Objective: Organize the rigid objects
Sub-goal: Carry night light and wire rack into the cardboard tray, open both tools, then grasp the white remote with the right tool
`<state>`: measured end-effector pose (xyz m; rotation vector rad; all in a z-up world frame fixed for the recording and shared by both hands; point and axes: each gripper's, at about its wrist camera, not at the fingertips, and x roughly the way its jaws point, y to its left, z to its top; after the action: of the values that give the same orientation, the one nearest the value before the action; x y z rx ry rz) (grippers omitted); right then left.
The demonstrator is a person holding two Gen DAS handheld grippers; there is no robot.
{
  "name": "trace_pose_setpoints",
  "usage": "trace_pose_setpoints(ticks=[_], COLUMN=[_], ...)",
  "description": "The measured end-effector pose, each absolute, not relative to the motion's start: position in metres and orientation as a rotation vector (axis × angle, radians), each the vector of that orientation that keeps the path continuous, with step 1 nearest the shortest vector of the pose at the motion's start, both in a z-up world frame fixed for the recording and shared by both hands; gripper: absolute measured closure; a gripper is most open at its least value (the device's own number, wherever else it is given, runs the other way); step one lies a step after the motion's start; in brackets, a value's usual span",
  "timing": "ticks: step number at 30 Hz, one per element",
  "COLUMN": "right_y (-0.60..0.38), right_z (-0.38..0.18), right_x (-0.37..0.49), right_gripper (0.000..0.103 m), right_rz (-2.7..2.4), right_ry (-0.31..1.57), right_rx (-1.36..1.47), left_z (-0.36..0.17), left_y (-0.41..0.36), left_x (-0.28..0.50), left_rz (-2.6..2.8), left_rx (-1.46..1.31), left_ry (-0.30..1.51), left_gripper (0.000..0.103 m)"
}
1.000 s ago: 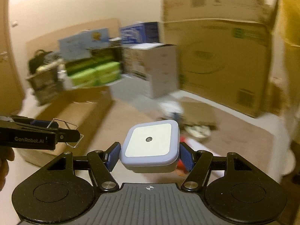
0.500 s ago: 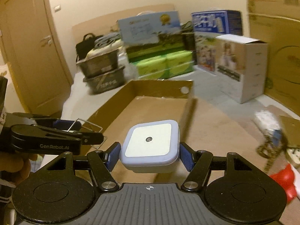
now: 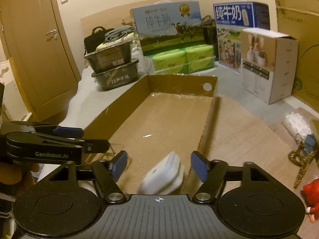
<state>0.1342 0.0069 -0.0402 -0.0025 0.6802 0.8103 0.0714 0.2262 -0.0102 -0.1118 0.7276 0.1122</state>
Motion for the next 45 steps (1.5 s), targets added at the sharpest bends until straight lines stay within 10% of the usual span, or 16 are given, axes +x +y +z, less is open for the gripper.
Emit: trace_pose_setpoints(ticks=[45], right_y=[-0.255], right_z=[-0.055], right_x=[0.094], right_gripper=[0.026], right_rz=[0.276], right_ry=[0.765], right_rx=[0.042], left_z=[0.004], left_y=[-0.005], left_x=[0.084], left_rz=[-0.212], left_rx=[-0.064], left_ry=[0.75], left_gripper=[0.031])
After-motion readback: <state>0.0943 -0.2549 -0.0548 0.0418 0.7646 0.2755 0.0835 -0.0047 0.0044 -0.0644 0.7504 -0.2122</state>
